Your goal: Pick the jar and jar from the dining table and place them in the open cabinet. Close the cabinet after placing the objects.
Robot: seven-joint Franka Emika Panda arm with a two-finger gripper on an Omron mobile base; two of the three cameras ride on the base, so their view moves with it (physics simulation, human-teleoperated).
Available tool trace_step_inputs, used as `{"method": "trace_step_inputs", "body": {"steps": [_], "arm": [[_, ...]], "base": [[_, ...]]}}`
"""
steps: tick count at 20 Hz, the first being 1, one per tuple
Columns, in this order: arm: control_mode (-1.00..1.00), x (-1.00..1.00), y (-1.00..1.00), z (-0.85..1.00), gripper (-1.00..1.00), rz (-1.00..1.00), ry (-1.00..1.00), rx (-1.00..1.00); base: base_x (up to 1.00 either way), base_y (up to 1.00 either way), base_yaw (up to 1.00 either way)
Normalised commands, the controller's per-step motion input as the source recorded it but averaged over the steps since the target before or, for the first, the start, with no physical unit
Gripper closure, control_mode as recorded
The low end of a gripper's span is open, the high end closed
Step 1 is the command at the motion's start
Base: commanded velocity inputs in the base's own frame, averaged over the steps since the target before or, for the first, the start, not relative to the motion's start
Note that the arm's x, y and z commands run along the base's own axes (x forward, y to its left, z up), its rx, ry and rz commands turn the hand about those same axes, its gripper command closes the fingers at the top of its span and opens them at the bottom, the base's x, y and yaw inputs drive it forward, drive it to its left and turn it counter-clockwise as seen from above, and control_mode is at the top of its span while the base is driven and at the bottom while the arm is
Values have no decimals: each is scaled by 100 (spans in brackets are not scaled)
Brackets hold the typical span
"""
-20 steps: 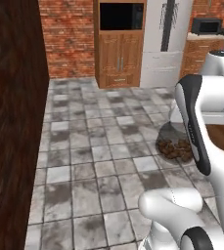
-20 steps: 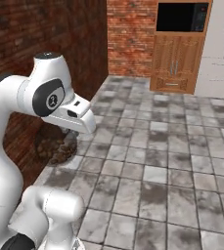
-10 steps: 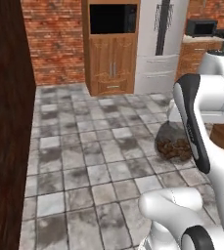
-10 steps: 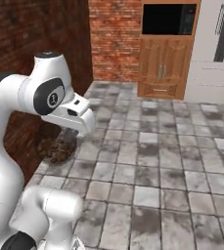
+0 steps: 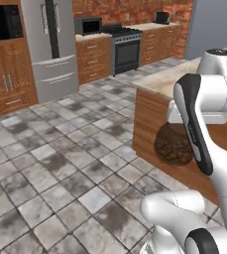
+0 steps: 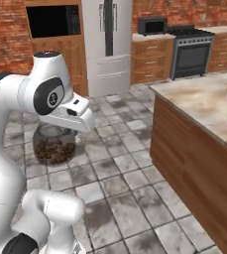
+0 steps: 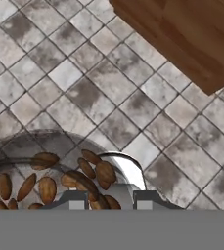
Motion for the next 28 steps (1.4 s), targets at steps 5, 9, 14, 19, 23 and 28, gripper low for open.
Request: {"method": "trace_step_inputs", "body": {"steps": [5,9,14,19,23,28], "arm": [[100,0,0,0,100,0,0,0],[100,0,0,0,100,0,0,0],[100,0,0,0,100,0,0,0],[100,0,0,0,100,0,0,0],[100,0,0,0,100,0,0,0],[100,0,0,0,100,0,0,0]], "base": [[52,49,-58],[64,88,-18],[75,100,-7],[75,98,-8],[57,91,-6],[45,78,0]]}}
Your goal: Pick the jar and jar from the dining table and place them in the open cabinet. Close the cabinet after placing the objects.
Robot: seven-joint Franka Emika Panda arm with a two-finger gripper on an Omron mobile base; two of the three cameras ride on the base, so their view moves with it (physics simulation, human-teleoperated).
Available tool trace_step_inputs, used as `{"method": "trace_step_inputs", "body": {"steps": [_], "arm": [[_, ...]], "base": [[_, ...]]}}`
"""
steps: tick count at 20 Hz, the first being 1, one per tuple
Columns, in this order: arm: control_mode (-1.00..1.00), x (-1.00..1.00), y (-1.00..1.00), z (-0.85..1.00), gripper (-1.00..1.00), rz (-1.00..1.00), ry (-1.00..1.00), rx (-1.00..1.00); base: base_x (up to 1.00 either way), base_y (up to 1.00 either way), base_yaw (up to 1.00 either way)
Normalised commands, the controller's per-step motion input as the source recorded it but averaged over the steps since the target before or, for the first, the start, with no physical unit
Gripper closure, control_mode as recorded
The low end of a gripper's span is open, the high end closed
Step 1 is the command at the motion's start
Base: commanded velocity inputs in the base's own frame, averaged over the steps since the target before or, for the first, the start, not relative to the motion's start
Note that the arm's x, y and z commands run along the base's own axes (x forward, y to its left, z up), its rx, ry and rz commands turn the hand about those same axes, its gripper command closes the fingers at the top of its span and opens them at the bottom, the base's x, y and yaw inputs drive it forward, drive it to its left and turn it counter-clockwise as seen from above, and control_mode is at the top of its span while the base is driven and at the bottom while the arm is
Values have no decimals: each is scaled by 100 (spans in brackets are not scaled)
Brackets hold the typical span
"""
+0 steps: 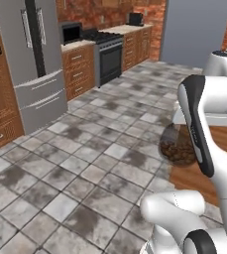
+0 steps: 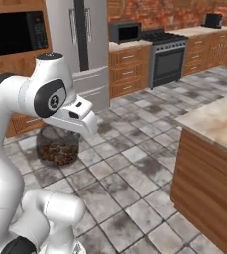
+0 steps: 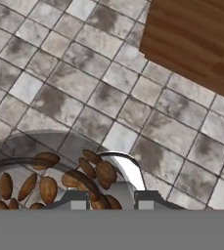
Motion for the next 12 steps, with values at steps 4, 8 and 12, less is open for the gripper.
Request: {"method": "trace_step_inputs", "body": {"steps": [4,8,12], "arm": [[100,0,0,0,100,0,0,0],[100,0,0,0,100,0,0,0],[100,0,0,0,100,0,0,0]], "base": [[58,92,0],[72,98,-2],[65,88,-1]]}}
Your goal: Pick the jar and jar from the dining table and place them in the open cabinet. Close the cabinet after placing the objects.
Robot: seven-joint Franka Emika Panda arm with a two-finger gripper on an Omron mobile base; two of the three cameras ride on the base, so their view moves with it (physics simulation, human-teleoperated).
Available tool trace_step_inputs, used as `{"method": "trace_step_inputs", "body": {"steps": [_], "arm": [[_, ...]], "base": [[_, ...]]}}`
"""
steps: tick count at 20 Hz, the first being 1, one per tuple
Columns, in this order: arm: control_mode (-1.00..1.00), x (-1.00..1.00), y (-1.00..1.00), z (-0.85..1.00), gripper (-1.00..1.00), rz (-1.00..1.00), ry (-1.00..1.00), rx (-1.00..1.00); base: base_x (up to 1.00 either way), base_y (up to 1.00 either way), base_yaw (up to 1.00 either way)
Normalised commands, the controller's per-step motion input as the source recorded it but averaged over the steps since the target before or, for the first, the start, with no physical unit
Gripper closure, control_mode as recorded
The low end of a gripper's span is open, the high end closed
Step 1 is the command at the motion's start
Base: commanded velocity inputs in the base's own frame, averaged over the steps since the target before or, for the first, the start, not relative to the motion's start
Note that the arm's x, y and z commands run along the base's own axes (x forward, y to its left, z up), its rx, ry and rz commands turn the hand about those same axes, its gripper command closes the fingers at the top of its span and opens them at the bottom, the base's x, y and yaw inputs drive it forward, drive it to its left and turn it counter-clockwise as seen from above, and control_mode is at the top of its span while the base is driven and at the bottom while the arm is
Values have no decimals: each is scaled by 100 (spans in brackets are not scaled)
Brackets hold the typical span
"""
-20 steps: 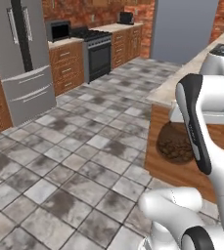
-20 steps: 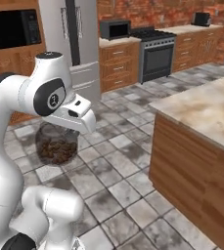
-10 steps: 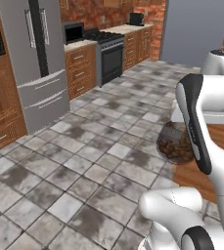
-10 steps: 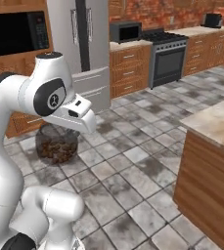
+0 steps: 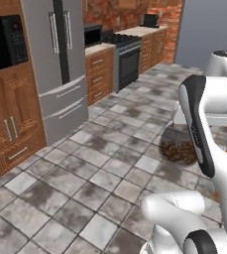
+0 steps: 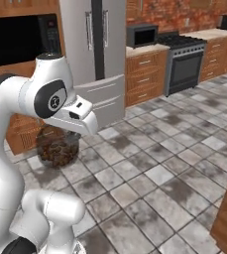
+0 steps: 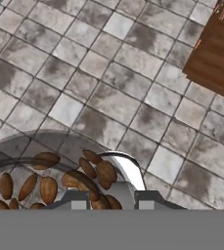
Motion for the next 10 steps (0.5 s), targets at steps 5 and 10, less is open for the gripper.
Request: {"method": "trace_step_inputs", "body": {"steps": [5,10], "arm": [[100,0,0,0,100,0,0,0],[100,0,0,0,100,0,0,0]], "base": [[75,84,-3],[84,63,-7]]}}
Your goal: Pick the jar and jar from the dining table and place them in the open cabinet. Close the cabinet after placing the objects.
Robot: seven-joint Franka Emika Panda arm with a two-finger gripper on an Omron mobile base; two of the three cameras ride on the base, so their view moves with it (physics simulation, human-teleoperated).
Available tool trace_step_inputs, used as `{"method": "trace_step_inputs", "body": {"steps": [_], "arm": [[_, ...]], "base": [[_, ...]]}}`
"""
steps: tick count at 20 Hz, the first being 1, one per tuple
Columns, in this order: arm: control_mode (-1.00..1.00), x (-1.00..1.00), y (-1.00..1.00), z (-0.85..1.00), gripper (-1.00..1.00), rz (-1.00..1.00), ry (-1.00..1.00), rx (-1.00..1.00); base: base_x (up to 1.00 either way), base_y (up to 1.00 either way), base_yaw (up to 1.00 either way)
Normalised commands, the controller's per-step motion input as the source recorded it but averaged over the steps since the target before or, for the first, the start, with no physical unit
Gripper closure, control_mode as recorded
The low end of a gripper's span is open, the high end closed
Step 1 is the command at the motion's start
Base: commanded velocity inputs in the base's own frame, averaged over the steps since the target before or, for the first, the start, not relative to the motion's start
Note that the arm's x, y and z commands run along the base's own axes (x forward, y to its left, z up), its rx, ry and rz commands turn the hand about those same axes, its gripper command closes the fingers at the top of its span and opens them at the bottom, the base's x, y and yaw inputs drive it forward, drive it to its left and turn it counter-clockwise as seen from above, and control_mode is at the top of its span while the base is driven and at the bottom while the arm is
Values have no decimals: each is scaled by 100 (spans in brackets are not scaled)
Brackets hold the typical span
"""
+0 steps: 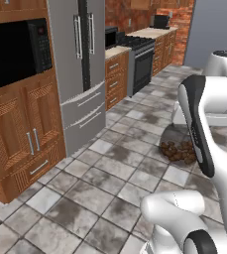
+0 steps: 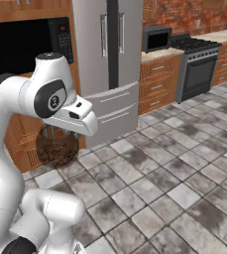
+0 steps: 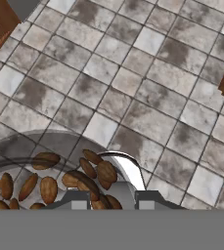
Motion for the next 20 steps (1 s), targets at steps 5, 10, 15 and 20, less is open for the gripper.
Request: {"method": "trace_step_inputs", "body": {"steps": [5,10,15,20], "arm": [[100,0,0,0,100,0,0,0],[100,0,0,0,100,0,0,0],[100,0,0,0,100,0,0,0],[100,0,0,0,100,0,0,0]], "base": [[98,24,-15],[100,26,-26],[100,34,-27],[100,4,-30]]}}
